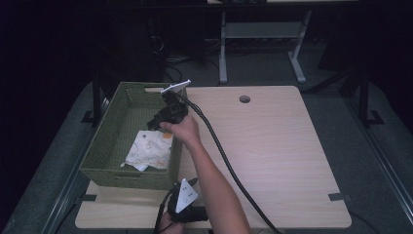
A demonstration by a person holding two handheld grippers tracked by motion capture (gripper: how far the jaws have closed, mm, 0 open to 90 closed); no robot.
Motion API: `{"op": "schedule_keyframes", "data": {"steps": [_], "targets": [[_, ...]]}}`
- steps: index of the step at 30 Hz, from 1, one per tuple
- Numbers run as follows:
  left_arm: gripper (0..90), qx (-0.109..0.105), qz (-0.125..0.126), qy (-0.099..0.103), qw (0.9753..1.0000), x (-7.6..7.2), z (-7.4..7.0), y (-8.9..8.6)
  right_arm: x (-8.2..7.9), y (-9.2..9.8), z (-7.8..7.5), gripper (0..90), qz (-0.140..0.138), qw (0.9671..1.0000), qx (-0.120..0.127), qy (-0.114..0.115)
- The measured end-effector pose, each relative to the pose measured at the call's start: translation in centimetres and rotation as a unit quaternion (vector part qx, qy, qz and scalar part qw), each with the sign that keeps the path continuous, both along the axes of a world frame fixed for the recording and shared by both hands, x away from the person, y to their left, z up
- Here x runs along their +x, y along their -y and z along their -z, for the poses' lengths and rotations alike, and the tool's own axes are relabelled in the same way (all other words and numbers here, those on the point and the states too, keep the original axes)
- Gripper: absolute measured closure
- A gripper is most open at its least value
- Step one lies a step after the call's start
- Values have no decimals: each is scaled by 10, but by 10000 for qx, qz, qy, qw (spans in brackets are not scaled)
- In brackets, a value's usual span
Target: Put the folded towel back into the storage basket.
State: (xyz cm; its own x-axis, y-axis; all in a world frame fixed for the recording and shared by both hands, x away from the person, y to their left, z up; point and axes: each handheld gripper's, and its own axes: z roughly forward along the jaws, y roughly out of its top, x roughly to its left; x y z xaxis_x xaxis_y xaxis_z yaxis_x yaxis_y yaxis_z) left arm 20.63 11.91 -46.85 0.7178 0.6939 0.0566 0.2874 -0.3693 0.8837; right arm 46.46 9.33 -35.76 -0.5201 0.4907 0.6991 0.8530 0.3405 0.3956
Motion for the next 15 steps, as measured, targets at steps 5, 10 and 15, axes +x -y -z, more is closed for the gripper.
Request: {"op": "schedule_keyframes", "data": {"steps": [5,10,15], "targets": [[167,10,-8,5,10000,0,0,0,0,2,-2,650,-5,10000,6,0],[167,27,-10,7,10000,0,0,0,-1,3,-3,645,-12,10000,24,0],[167,47,-16,8,10000,0,0,1,-3,5,-6,633,-55,10000,53,-3]]}}
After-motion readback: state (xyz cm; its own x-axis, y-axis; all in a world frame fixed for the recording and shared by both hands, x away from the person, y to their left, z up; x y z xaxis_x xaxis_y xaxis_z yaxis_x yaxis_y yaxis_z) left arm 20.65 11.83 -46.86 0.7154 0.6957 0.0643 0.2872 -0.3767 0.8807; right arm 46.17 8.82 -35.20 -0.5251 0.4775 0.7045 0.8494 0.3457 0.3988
